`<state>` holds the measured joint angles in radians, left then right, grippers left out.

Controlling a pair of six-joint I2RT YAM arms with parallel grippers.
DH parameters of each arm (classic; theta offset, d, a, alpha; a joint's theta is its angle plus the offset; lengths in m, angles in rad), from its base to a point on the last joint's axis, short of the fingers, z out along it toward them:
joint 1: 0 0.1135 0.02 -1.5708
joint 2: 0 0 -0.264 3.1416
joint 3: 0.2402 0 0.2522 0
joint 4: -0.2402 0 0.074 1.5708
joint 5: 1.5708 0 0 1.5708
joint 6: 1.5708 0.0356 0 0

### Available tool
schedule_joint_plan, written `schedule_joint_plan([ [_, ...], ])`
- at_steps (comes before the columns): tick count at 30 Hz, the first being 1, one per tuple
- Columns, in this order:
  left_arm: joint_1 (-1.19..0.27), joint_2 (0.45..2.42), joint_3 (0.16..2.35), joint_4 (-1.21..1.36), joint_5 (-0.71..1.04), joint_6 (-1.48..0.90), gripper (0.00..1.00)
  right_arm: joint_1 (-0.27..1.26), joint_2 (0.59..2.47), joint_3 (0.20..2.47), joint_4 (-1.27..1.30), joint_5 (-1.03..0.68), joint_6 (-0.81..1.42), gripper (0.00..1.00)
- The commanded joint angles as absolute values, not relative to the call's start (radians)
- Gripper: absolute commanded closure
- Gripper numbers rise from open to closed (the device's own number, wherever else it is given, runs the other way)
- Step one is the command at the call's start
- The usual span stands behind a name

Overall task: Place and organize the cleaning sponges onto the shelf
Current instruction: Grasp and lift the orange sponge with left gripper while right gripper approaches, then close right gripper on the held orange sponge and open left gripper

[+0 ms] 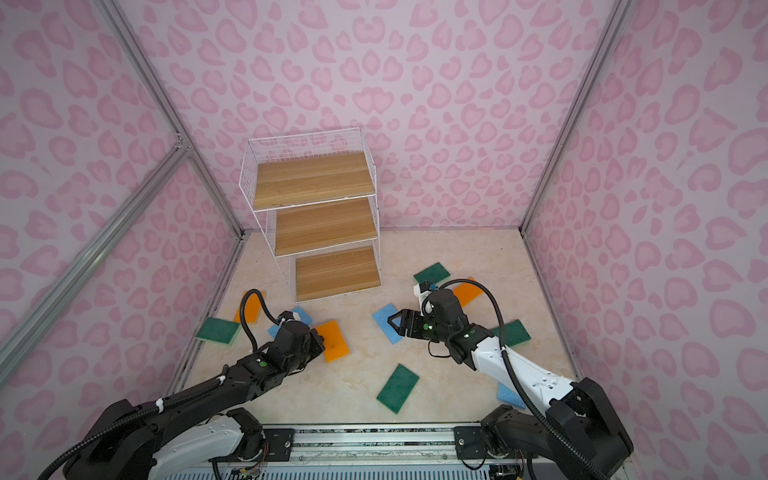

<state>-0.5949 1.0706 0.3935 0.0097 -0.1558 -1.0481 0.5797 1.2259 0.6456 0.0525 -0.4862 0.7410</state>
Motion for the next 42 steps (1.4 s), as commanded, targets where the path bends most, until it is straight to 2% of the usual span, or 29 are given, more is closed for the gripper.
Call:
schedule_joint_plan([
  [1,-0.544,1.056,0.429,0.066,-0.088,-1.011,0.96,0.623,1.275,0.669,0.164,-0.530,0.758,0.29],
  [6,-0.466,1.046,0.462,0.123,-0.007,-1.022,0.96,0.657,1.354,0.692,0.277,-0.573,0.808,0.39],
  [10,-0.439,1.061,0.518,0.133,0.039,-1.026,0.96,0.680,1.406,0.737,0.294,-0.567,0.806,0.40],
  [19,-0.437,1.094,0.581,0.154,0.051,-1.050,0.97,0.691,1.499,0.801,0.359,-0.575,0.817,0.46],
  [26,-0.437,1.159,0.620,0.183,0.087,-1.071,0.96,0.687,1.574,0.857,0.433,-0.630,0.848,0.57],
  [35,-0.439,1.170,0.674,0.164,0.077,-1.047,0.96,0.666,1.658,0.893,0.515,-0.663,0.904,0.58],
  [38,-0.438,1.187,0.675,0.170,0.084,-1.048,0.96,0.666,1.679,0.908,0.548,-0.682,0.925,0.64],
  [42,-0.438,1.204,0.671,0.182,0.092,-1.048,0.96,0.665,1.695,0.913,0.571,-0.681,0.938,0.78],
])
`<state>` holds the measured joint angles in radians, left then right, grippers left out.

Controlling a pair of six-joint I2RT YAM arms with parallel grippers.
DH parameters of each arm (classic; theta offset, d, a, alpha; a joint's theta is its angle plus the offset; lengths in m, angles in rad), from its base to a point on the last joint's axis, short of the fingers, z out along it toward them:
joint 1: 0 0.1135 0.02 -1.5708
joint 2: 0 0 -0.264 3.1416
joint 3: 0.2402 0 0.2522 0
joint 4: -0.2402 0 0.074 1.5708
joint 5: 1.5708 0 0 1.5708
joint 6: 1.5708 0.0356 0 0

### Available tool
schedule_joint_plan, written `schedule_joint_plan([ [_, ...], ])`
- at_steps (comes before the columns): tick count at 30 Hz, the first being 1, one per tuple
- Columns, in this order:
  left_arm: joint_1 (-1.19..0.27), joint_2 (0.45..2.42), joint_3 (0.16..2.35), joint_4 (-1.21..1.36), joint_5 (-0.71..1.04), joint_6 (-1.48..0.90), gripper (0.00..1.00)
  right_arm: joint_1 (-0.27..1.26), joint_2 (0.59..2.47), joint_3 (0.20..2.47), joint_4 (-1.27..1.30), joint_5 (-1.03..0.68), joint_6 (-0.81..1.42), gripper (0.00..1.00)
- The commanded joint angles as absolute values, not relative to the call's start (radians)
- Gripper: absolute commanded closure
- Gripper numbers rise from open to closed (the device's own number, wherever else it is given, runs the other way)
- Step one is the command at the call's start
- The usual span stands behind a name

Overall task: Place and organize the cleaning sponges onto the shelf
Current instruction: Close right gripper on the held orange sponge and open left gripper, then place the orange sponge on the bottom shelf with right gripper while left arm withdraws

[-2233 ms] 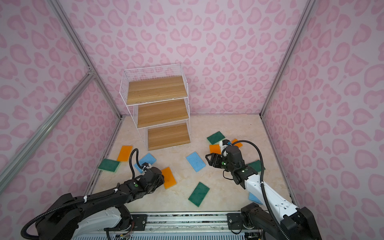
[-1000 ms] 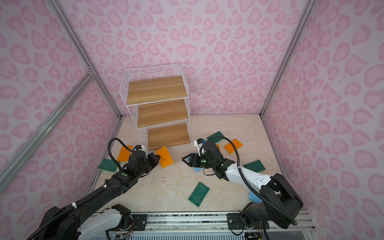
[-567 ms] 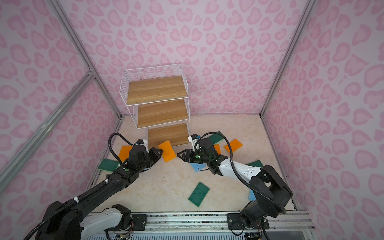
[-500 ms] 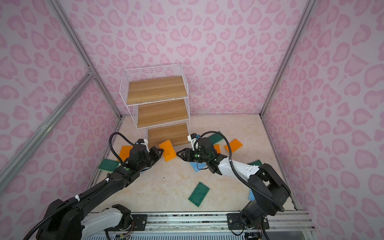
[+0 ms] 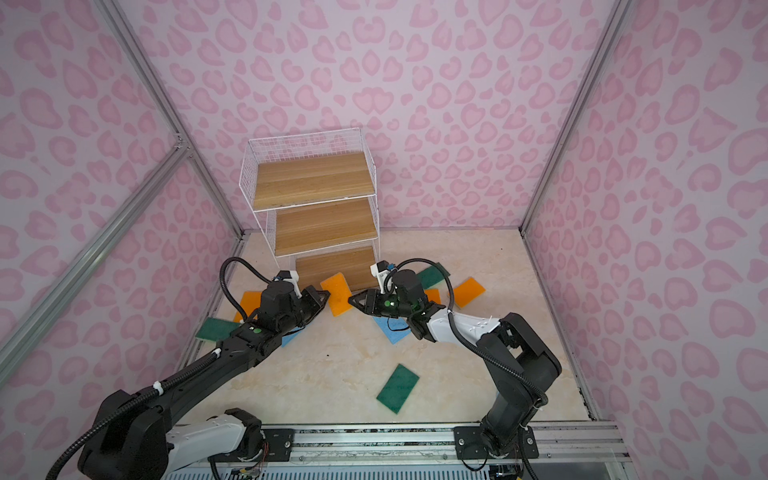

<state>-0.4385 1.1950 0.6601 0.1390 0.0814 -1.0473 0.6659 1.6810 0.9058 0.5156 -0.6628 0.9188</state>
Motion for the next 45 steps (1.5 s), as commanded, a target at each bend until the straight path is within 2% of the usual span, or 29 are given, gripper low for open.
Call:
schedule_joint_plan([
  [1,-0.438,1.206,0.669,0.183,0.092,-1.048,0.97,0.664,1.701,0.916,0.574,-0.681,0.940,0.82],
  [7,-0.437,1.197,0.669,0.170,0.083,-1.038,0.96,0.664,1.720,0.918,0.606,-0.689,0.961,0.95],
  [8,-0.437,1.198,0.673,0.165,0.086,-1.029,0.88,0.664,1.722,0.918,0.607,-0.686,0.960,0.95],
  [9,-0.437,1.199,0.682,0.155,0.090,-1.017,0.68,0.664,1.722,0.918,0.607,-0.683,0.960,0.95],
  [11,-0.438,1.190,0.690,0.124,0.087,-0.992,0.19,0.664,1.723,0.917,0.606,-0.674,0.958,0.95],
  [12,-0.437,1.182,0.688,0.116,0.081,-0.982,0.05,0.664,1.725,0.917,0.606,-0.669,0.959,0.95],
  [13,-0.437,1.159,0.676,0.099,0.062,-0.968,0.02,0.665,1.728,0.917,0.611,-0.662,0.962,0.95],
  [20,-0.438,0.970,0.569,-0.056,-0.056,-0.879,0.02,0.686,1.742,0.874,0.726,-0.510,1.050,0.95],
  [25,-0.437,0.881,0.532,-0.245,-0.178,-0.954,0.02,0.719,1.803,0.902,0.792,-0.390,1.121,0.96],
  [31,-0.436,0.825,0.563,-0.436,-0.289,-0.958,0.02,0.743,1.929,1.021,0.803,-0.316,1.190,0.96],
  [39,-0.435,0.729,0.528,-0.531,-0.430,-0.965,0.03,0.779,2.070,1.169,0.755,-0.221,1.257,0.96],
  [45,-0.427,0.665,0.533,-0.576,-0.463,-0.961,0.03,0.800,2.177,1.304,0.674,-0.210,1.262,0.96],
])
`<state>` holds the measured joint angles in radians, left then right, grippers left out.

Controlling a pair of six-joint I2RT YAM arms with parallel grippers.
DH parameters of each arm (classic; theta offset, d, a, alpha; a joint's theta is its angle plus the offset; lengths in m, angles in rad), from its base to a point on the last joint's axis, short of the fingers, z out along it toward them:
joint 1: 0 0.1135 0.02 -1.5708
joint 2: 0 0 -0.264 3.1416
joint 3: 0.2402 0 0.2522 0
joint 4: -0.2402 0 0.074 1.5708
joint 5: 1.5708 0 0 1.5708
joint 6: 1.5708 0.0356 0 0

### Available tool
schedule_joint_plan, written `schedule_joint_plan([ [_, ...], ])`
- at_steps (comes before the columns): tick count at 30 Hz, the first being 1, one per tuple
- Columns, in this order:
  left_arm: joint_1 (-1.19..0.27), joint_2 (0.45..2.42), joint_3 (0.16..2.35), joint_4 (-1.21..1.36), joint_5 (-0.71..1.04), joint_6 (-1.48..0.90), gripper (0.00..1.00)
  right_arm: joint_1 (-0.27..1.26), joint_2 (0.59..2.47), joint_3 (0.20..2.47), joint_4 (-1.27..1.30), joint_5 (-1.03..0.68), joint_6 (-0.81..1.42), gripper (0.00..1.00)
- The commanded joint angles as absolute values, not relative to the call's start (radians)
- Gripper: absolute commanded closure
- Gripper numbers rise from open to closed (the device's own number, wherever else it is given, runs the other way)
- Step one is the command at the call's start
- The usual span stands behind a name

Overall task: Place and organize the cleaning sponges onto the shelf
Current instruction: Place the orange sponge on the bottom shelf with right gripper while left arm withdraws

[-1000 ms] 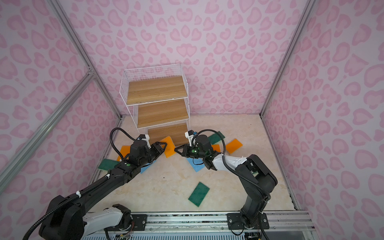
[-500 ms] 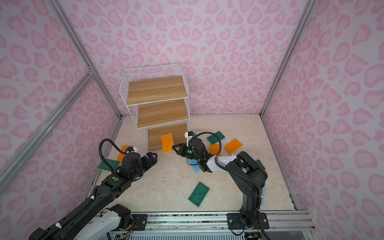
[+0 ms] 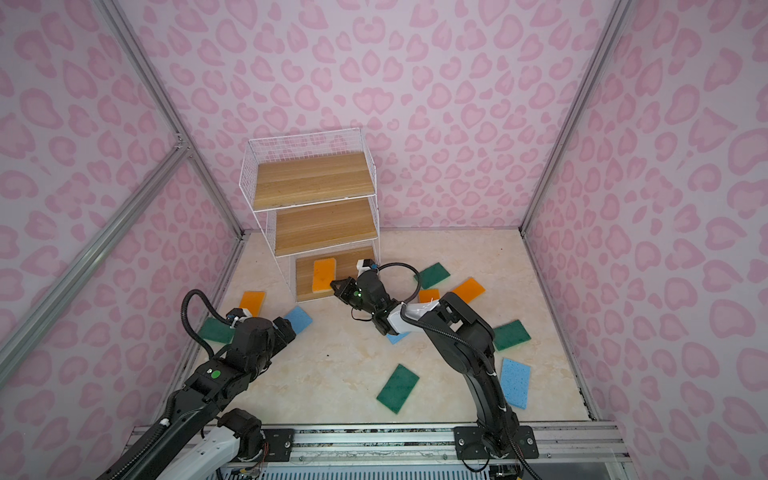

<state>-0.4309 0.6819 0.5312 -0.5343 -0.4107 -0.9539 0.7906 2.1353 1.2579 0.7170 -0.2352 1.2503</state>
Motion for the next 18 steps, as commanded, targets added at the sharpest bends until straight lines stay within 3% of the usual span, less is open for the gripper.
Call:
schedule_joint_plan([
  [1,-0.425,0.661,0.536,-0.577,-0.463,-0.957,0.03,0.804,2.195,1.330,0.654,-0.210,1.264,0.97],
  [18,-0.390,0.627,0.610,-0.596,-0.446,-0.858,0.03,0.819,2.489,1.737,0.428,-0.281,1.247,0.94],
])
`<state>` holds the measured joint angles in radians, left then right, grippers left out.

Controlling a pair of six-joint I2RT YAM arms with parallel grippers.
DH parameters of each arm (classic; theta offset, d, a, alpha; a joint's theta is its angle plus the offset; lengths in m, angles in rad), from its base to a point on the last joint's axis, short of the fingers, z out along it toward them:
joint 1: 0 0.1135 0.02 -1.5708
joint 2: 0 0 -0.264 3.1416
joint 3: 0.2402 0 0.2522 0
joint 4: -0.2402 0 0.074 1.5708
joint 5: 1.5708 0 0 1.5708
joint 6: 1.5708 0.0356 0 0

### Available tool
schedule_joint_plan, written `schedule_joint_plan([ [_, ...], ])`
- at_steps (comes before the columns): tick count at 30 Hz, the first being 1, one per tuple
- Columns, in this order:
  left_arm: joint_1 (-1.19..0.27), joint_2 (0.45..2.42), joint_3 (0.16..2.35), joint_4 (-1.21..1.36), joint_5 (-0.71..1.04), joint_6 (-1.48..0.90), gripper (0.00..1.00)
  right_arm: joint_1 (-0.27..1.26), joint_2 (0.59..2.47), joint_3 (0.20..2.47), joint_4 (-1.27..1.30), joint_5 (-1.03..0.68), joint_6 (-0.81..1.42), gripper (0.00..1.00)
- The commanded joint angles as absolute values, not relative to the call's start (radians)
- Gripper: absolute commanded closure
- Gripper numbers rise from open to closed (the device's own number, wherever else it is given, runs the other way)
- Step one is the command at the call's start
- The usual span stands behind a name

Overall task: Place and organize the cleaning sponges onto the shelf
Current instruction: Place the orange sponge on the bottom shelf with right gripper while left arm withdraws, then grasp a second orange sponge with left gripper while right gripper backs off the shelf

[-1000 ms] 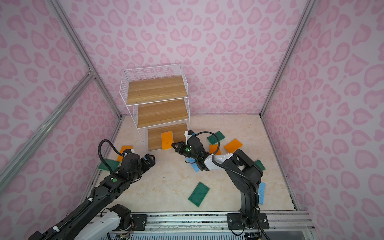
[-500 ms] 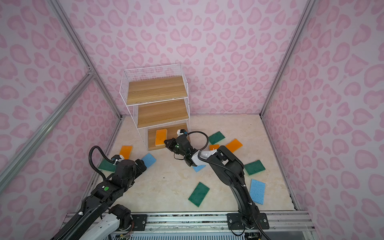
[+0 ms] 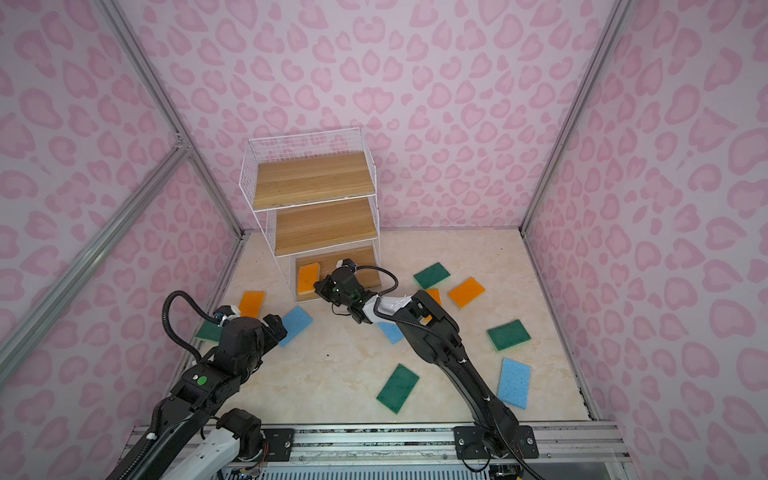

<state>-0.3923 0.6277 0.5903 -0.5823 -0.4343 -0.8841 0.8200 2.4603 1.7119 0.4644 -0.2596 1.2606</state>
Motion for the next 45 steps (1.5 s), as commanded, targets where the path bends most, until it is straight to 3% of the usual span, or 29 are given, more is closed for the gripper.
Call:
schedule_joint_plan([
  [1,-0.389,0.626,0.612,-0.599,-0.449,-0.852,0.03,0.819,2.504,1.760,0.421,-0.292,1.244,0.94],
  [13,-0.384,0.630,0.610,-0.597,-0.446,-0.842,0.03,0.818,2.605,1.926,0.328,-0.364,1.224,0.94],
  [16,-0.382,0.629,0.612,-0.598,-0.444,-0.840,0.03,0.818,2.600,1.916,0.324,-0.359,1.221,0.78],
  [20,-0.380,0.626,0.617,-0.604,-0.445,-0.837,0.03,0.818,2.576,1.882,0.329,-0.344,1.211,0.49],
  [26,-0.377,0.603,0.631,-0.640,-0.479,-0.842,0.03,0.817,2.528,1.832,0.325,-0.329,1.187,0.31],
  [33,-0.362,0.563,0.643,-0.692,-0.464,-0.845,0.03,0.815,2.448,1.720,0.356,-0.311,1.157,0.19],
  [45,-0.225,0.613,0.670,-0.748,-0.378,-0.814,0.04,0.815,2.319,1.576,0.394,-0.345,1.091,0.16],
])
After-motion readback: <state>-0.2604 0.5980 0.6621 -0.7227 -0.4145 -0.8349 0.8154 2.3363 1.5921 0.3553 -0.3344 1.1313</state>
